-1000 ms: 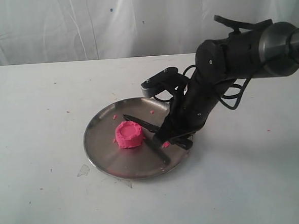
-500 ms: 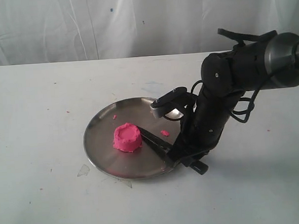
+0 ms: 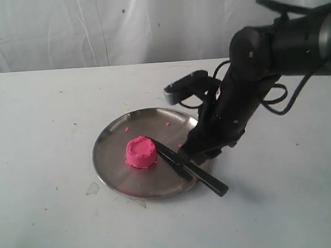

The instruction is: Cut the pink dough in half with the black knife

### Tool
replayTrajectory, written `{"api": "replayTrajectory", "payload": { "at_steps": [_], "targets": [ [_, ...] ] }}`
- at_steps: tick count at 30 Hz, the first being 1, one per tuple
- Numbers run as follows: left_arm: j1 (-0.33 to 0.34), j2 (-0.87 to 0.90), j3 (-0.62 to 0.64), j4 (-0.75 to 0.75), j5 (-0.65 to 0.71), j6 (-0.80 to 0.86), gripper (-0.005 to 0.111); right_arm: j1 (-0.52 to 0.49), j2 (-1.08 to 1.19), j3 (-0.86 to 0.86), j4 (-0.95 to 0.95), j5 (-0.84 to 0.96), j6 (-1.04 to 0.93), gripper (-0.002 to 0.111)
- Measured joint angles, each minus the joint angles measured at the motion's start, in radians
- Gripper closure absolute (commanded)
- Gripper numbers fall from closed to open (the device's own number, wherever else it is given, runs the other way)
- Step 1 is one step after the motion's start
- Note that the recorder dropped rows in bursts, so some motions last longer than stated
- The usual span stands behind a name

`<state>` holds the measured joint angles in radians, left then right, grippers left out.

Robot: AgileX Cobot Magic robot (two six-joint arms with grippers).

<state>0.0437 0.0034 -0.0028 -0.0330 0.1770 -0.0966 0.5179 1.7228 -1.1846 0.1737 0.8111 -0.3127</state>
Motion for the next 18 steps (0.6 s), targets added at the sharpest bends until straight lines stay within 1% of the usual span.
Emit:
{"api": "replayTrajectory", "payload": {
  "at_steps": [3,6,8,10,11,13,15,16,18],
  "targets": [
    [0.000,0.000,0.000,0.000,0.000,0.000,0.107,0.000,-0.089,-0.014,-0.006,0.007,0.000,0.073],
    [0.000,0.000,0.000,0.000,0.000,0.000,0.107,0.000,-0.175,-0.018,-0.094,-0.025,0.028,0.074],
    [0.000,0.000,0.000,0.000,0.000,0.000,0.107,0.000,-0.216,-0.018,-0.217,-0.079,0.122,0.074],
    [0.000,0.000,0.000,0.000,0.000,0.000,0.107,-0.016,-0.233,-0.021,-0.392,-0.137,0.282,0.074],
    [0.000,0.000,0.000,0.000,0.000,0.000,0.107,-0.033,-0.233,-0.021,-0.473,-0.155,0.370,0.074],
    [0.000,0.000,0.000,0.000,0.000,0.000,0.107,-0.089,-0.214,-0.021,-0.561,-0.160,0.501,0.074],
    [0.000,0.000,0.000,0.000,0.000,0.000,0.107,-0.153,-0.176,-0.025,-0.566,-0.130,0.553,0.074],
    [0.000,0.000,0.000,0.000,0.000,0.000,0.107,-0.191,-0.145,-0.025,-0.527,-0.097,0.533,0.074],
    [0.000,0.000,0.000,0.000,0.000,0.000,0.107,-0.255,-0.072,-0.025,-0.388,0.005,0.401,0.074]
  ]
}}
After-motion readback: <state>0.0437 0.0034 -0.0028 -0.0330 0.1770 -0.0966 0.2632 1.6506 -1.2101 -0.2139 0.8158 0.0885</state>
